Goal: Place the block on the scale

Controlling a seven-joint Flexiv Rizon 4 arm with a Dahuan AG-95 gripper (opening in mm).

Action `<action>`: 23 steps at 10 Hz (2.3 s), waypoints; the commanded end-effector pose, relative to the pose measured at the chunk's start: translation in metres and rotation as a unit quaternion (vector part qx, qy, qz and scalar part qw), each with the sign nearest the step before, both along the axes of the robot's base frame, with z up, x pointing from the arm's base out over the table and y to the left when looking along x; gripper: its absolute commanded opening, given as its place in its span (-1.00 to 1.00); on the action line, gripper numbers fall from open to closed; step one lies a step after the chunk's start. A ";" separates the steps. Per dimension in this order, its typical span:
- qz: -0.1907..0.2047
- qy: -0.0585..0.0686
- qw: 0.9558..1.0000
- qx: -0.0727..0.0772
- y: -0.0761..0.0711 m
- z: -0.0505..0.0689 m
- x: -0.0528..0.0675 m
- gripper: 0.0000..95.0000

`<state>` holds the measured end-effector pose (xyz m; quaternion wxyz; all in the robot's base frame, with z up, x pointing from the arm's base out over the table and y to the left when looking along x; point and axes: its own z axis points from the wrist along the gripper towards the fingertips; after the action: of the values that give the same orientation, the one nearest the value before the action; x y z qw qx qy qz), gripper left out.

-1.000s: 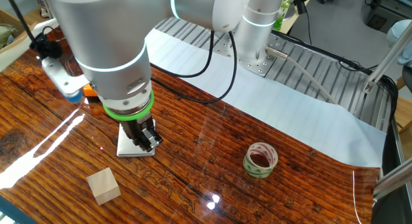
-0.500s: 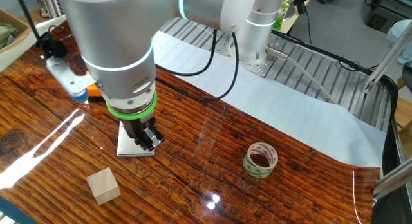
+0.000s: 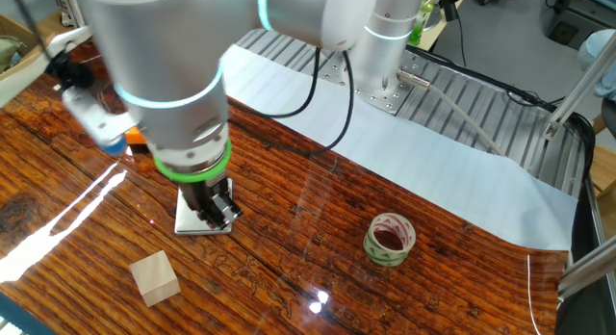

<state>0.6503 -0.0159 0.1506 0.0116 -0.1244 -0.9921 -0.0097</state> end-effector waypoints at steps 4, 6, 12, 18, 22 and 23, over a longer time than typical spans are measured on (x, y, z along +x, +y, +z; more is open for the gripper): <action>0.042 -0.003 0.999 -0.002 0.000 -0.001 0.006 -1.00; 0.047 -0.006 0.999 0.000 0.000 -0.001 0.006 -1.00; -0.016 -0.017 1.000 0.004 0.000 -0.003 0.011 -1.00; -0.035 -0.014 0.999 -0.009 -0.017 -0.006 0.083 -1.00; -0.035 -0.018 0.999 -0.031 -0.036 -0.006 0.111 -1.00; -0.034 -0.020 0.999 -0.033 -0.042 -0.011 0.113 -1.00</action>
<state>0.7658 -0.0608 0.1379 -0.0138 -0.1593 -0.9869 0.0216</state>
